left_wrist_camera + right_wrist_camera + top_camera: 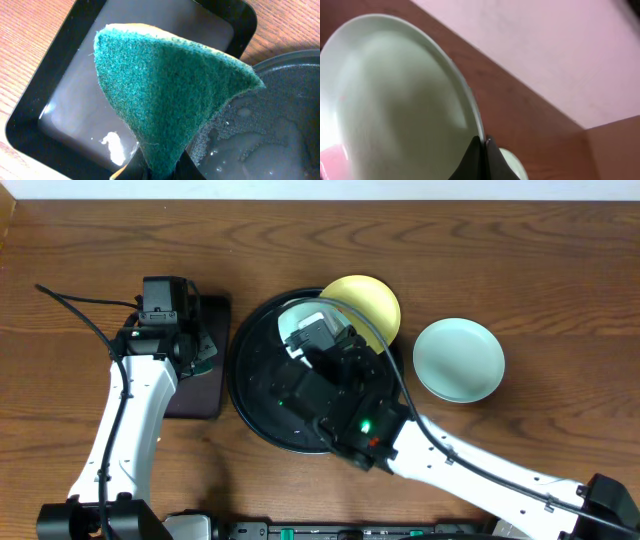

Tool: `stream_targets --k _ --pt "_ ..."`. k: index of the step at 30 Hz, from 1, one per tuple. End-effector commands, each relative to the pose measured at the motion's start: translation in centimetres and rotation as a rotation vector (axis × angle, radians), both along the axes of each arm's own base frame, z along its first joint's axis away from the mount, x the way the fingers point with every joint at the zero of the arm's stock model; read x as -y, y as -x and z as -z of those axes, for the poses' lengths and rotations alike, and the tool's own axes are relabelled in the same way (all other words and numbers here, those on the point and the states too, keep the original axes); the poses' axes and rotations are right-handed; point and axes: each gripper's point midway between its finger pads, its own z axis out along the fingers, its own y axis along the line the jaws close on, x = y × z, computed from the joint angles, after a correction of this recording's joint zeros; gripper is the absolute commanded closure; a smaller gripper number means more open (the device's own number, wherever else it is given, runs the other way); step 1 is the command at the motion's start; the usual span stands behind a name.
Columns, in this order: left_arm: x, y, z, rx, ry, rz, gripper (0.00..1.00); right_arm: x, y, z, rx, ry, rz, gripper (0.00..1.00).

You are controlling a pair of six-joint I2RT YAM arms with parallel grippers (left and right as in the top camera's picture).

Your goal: Clean dirty plates on tray and stack at the side

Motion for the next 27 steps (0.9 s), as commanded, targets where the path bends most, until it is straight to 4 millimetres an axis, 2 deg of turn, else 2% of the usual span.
stream_targets --k 1,11,18,22,24,27 --pt "-0.4 -0.4 -0.5 0.015 -0.011 -0.018 0.93 0.8 0.4 -3.7 0.128 0.095 0.048 0.99" --pt "-0.4 -0.4 -0.5 0.015 -0.011 -0.018 0.92 1.2 0.8 -6.0 0.229 0.121 0.118 0.99" --pt "-0.4 -0.4 -0.5 0.015 -0.011 -0.018 0.92 1.1 0.8 -6.2 0.238 0.109 0.12 0.99" --pt "-0.4 -0.4 -0.5 0.015 -0.011 -0.018 0.93 0.9 0.5 -5.6 0.218 0.079 0.107 0.99" --pt "-0.4 -0.4 -0.5 0.015 -0.011 -0.018 0.93 0.7 0.3 -4.6 0.177 0.051 0.08 0.99" --pt "-0.4 -0.4 -0.5 0.014 -0.011 -0.018 0.92 0.3 0.1 -2.0 0.061 -0.027 0.034 0.99"
